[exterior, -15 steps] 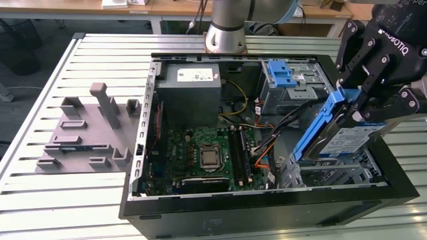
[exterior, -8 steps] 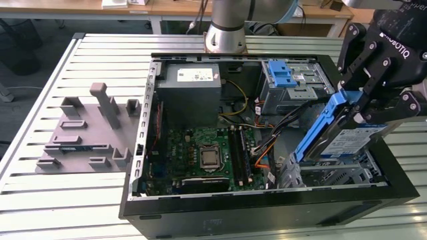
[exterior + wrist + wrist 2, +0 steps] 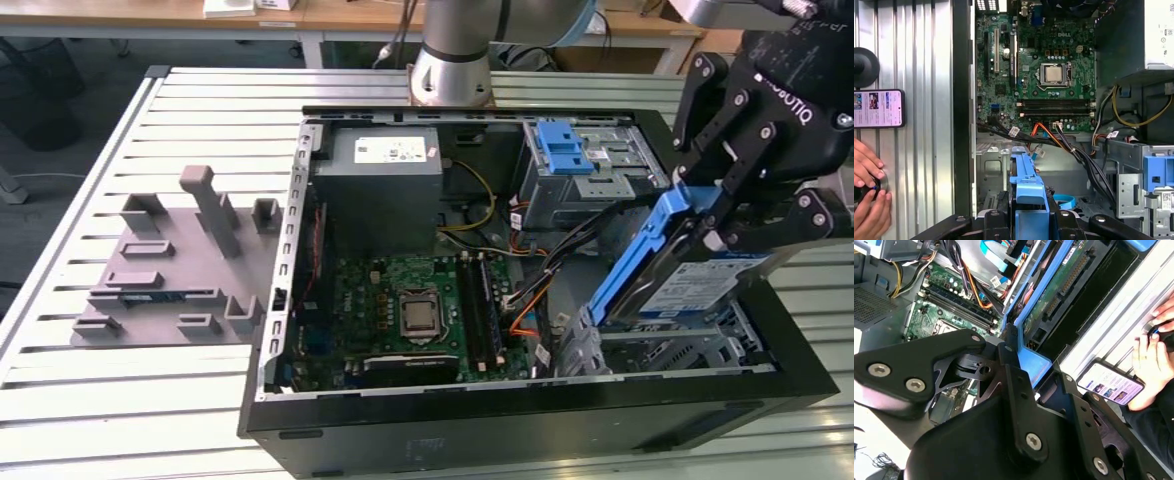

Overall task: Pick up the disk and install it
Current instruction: 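Insert the disk into the insertion slot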

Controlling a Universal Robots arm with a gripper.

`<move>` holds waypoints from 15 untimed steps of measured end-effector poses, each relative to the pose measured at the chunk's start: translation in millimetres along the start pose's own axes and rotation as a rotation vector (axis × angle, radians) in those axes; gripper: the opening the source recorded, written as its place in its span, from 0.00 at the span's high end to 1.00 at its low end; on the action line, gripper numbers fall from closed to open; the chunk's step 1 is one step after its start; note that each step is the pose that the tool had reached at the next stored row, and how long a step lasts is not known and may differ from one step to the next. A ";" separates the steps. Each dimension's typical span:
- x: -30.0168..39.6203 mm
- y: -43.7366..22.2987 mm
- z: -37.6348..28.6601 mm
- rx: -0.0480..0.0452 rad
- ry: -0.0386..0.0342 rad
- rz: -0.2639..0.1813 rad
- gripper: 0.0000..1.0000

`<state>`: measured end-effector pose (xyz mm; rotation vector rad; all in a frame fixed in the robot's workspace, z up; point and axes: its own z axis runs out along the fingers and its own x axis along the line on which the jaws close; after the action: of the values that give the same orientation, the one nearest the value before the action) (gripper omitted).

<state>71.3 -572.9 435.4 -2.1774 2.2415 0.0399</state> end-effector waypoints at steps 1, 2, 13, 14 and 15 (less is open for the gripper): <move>0.0 0.0 0.7 0.0000 0.0000 0.000 0.64; 0.1 0.0 1.6 0.0000 0.0000 0.000 0.64; 0.4 -0.1 14.1 0.0000 0.0000 0.000 0.64; 0.5 -0.1 15.5 0.0000 0.0000 0.000 0.64; 0.5 -0.1 17.0 0.0000 -0.0002 0.000 0.64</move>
<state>71.3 -572.9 418.3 -2.1773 2.2414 0.0400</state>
